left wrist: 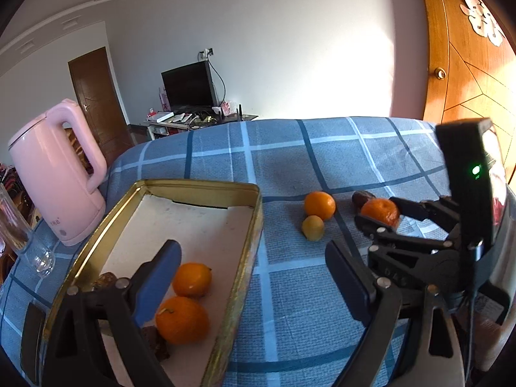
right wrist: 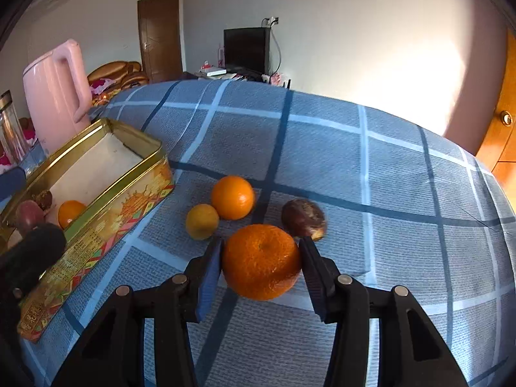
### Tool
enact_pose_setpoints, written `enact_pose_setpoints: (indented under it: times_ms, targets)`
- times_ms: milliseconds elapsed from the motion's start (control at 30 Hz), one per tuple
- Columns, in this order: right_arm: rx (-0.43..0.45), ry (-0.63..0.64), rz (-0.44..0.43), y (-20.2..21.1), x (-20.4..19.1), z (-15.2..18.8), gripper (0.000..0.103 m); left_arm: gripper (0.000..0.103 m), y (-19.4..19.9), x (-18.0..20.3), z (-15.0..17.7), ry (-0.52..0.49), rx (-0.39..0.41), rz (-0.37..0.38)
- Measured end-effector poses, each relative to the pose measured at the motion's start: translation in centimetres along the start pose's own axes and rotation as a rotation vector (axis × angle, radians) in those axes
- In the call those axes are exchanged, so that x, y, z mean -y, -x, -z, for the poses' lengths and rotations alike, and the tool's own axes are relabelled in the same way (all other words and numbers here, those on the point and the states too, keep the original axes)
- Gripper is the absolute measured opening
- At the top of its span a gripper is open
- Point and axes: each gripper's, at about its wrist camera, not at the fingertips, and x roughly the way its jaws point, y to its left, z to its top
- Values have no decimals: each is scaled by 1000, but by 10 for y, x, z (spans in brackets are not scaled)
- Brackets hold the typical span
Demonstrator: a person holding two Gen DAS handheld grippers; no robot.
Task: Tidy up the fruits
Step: 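Grasp a tangerine with the right tool while the left tool grasps another small yellow fruit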
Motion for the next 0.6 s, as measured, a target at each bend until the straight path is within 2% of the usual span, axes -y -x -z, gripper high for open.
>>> enact_pose_setpoints:
  times_ms: [100, 200, 267, 433, 500, 600]
  targets:
    - [56, -85, 39, 12, 27, -1, 50, 89, -14, 15, -4, -16, -10, -5]
    - [73, -155, 58, 18, 50, 3, 50, 84, -31, 28, -8, -29, -46, -2]
    - [76, -181, 81, 20, 61, 6, 50, 84, -41, 37, -9, -37, -58, 7]
    - [110, -219, 105, 28, 72, 6, 50, 72, -65, 52, -12, -79, -92, 13]
    - [116, -211, 103, 29, 70, 6, 50, 56, -75, 54, -13, -76, -123, 35]
    - [120, -190, 106, 29, 64, 5, 50, 51, -85, 55, -14, -74, -153, 71]
